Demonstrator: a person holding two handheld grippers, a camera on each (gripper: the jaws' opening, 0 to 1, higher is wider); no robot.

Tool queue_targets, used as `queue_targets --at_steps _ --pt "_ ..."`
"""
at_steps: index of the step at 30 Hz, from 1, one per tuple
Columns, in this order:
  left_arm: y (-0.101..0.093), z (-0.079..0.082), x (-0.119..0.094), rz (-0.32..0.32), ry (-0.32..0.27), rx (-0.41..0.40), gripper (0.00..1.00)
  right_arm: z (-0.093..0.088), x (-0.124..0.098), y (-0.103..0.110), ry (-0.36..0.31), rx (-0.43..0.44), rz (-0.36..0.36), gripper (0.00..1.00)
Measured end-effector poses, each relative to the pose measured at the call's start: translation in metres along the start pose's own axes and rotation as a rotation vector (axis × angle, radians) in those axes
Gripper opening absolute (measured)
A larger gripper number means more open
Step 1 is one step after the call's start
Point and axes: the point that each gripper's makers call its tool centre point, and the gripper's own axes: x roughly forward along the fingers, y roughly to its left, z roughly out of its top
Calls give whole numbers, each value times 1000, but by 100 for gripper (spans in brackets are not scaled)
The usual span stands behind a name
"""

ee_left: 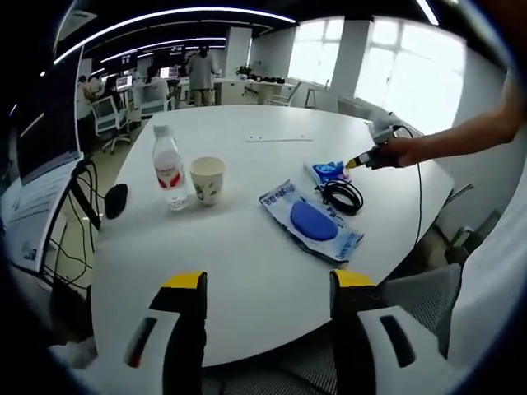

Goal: Arrange the tabletop items into an orderly group along one side of the table until the central work area is clear of visible clutter.

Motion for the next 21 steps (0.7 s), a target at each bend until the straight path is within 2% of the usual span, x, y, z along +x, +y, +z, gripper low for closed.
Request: queue_targets --at_steps 15,21 --pt "-16 0 7 -19 -13 -4 60 2 -19 5 -3 -77 30 14" --pt "-17 3 8 -23 -23 -2 60 4 -26 21 0 -127 62 15"
